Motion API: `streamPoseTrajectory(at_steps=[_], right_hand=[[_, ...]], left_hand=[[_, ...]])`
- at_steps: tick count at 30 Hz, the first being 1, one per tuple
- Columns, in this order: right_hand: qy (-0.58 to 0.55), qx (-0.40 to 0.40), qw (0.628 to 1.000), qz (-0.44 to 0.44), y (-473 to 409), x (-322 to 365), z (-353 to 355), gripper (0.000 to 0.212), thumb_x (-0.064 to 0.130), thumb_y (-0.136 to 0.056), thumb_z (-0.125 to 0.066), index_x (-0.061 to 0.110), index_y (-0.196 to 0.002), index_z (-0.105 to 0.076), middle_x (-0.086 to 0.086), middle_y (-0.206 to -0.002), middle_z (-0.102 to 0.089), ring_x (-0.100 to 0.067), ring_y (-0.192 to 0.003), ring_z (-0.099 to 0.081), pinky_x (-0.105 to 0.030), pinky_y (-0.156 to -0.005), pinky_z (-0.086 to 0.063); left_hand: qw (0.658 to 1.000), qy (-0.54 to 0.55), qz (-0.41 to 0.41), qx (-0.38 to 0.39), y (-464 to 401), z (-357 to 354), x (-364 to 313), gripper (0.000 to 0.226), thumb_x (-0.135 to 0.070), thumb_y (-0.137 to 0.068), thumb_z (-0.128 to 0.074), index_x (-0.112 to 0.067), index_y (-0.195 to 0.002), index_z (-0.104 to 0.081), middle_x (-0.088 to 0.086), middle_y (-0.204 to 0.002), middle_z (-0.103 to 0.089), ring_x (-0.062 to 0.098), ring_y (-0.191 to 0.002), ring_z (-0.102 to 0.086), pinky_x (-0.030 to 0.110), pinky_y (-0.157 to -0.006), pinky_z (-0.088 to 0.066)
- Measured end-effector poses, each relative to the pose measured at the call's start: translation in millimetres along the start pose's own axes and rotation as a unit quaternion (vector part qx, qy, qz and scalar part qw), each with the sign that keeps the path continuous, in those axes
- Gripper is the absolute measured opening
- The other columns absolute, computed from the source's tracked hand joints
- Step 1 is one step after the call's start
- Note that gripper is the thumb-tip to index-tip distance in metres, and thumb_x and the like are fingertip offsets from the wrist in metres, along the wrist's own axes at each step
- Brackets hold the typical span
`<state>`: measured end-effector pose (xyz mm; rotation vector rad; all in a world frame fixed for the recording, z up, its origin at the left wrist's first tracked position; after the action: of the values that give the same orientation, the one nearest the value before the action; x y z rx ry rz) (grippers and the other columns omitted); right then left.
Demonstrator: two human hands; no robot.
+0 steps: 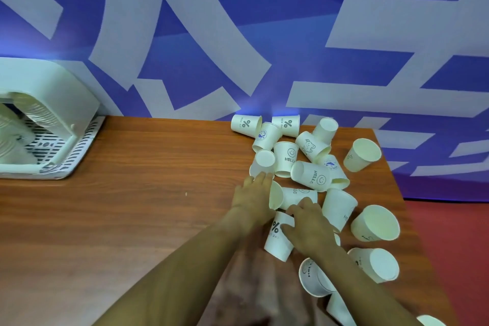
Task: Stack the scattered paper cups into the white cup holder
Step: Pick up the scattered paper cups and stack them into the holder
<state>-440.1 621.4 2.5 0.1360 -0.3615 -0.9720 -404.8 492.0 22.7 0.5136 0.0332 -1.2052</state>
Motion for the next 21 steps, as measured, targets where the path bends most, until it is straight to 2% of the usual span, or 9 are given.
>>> streamPoseTrajectory(at_steps=[4,8,11,14,16,21], right_hand=[[-0.017,0.005,1.000,-0.005,-1,2,-6,0.029,0.035,-0.087,-0.056,0.020,-0.111,-0.061,-0.001,-0.117,-0.046,-0.019,-0.111,-0.041,-0.027,-0.088,-0.044],[-0.084,0.032,0.996,-0.013,-6,13,1,0.007,0.030,-0.083,-0.058,0.029,-0.085,-0.066,0.001,-0.111,-0.048,-0.020,-0.111,-0.042,-0.027,-0.086,-0.034],[-0.110,0.040,0.993,-0.014,-10,27,11,0.011,0.031,-0.079,-0.065,0.036,-0.069,-0.060,0.005,-0.113,-0.049,-0.018,-0.115,-0.042,-0.033,-0.092,-0.034],[-0.117,0.050,0.992,0.003,-11,55,21,0.016,0.032,-0.075,-0.065,0.037,-0.063,-0.056,0.007,-0.111,-0.052,-0.016,-0.113,-0.043,-0.032,-0.090,-0.033],[-0.127,0.048,0.991,0.012,-12,75,28,0.018,0.030,-0.076,-0.064,0.036,-0.062,-0.054,0.003,-0.108,-0.057,-0.018,-0.108,-0.048,-0.031,-0.087,-0.036],[-0.189,0.024,0.982,0.007,-6,142,50,0.017,0.017,-0.083,-0.060,0.020,-0.068,-0.054,-0.004,-0.095,-0.057,-0.018,-0.089,-0.054,-0.026,-0.070,-0.039]], left_hand=[[1.000,0.000,-0.006,0.005,-2,0,3,0.084,-0.037,-0.084,-0.065,-0.018,-0.150,-0.017,0.002,-0.147,-0.034,0.027,-0.131,-0.037,0.039,-0.102,-0.038],[1.000,0.027,0.003,-0.007,10,12,21,0.076,-0.041,-0.082,-0.067,-0.019,-0.144,-0.029,0.001,-0.142,-0.038,0.026,-0.128,-0.041,0.038,-0.100,-0.040],[0.998,0.051,0.023,-0.025,27,30,47,0.070,-0.043,-0.080,-0.068,-0.019,-0.139,-0.036,0.001,-0.138,-0.040,0.025,-0.125,-0.043,0.038,-0.097,-0.042],[0.996,0.064,0.047,-0.042,49,51,83,0.069,-0.046,-0.079,-0.067,-0.019,-0.136,-0.039,0.000,-0.135,-0.042,0.024,-0.123,-0.042,0.037,-0.093,-0.044],[0.995,0.065,0.053,-0.062,63,66,106,0.068,-0.046,-0.078,-0.067,-0.019,-0.135,-0.041,-0.001,-0.132,-0.044,0.023,-0.122,-0.041,0.036,-0.090,-0.045],[0.992,0.079,0.038,-0.095,102,113,165,0.070,-0.044,-0.076,-0.069,-0.021,-0.136,-0.041,-0.001,-0.130,-0.046,0.023,-0.119,-0.042,0.034,-0.088,-0.043]])
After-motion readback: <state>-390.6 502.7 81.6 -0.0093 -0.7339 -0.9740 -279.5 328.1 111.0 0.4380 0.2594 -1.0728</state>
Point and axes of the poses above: each hand's wrist, its own y-axis away from the middle knuckle, its own z-axis out of the back of the hand, x = y × z, the point moved 5 cm from there along -y, towards the middle knuckle
